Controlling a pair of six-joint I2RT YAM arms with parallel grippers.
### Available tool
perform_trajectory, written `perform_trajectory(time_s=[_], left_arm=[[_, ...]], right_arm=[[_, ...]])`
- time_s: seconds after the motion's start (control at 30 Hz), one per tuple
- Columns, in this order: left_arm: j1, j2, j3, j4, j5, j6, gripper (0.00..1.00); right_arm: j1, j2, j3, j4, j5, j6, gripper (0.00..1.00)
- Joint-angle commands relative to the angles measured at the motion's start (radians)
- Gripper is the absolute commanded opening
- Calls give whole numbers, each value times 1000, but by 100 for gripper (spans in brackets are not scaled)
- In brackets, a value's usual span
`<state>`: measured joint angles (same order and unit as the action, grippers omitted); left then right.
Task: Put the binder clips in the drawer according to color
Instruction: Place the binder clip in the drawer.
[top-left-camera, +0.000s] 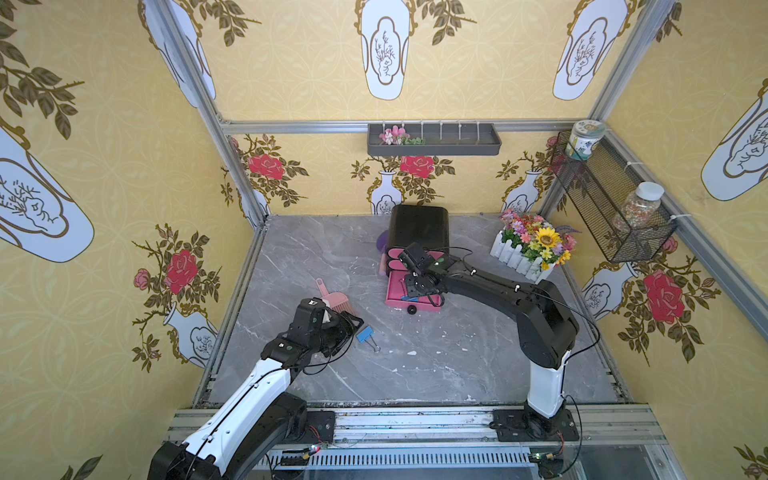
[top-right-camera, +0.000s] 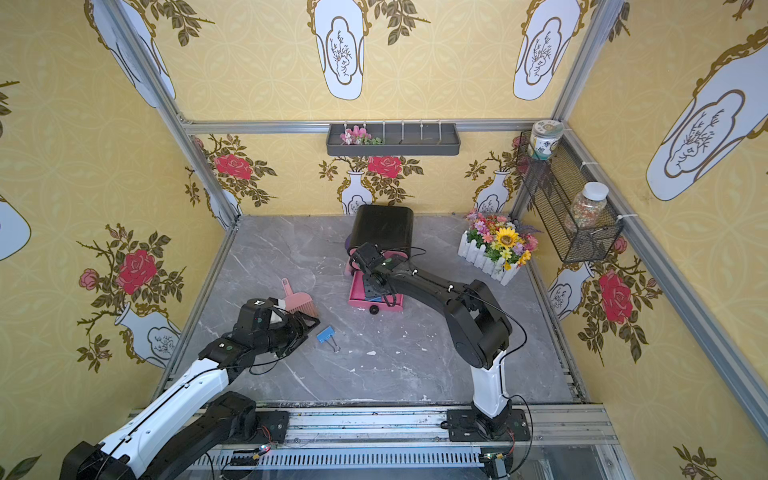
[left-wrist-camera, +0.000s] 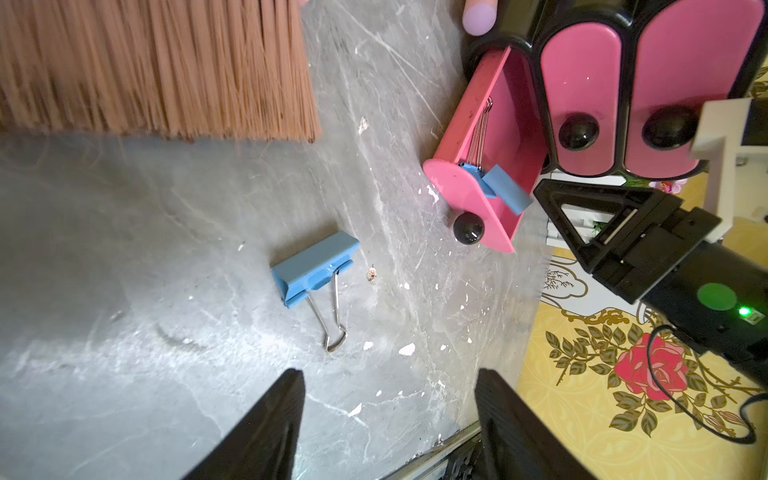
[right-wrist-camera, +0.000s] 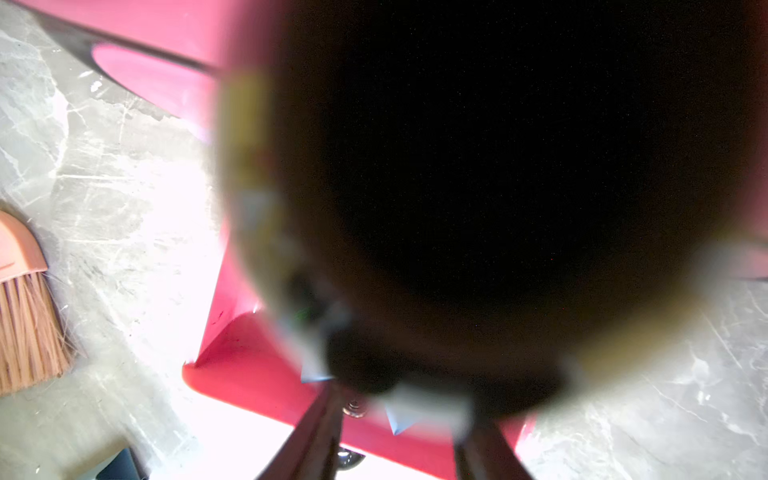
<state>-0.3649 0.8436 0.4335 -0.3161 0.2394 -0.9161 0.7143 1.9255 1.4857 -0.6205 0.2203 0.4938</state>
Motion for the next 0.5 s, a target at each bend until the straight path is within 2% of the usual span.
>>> perform_trajectory(time_s=[0.0,0.17,0.3,0.47], left_arm=[[2,-4,1,-3,6,7,71],[1,-12,4,-14,-2,5,71],[2,-24,11,-32,-17,3,71],[2,-50,-10,-41,-28,-29,71]], right_arm=[[0,-17,-6,19,17,-2,54],[57,-43,-13,23,60,-29,60],[145,-64,-26,43,94,-62,71],[233,-59,-51,99,19,-86,81]])
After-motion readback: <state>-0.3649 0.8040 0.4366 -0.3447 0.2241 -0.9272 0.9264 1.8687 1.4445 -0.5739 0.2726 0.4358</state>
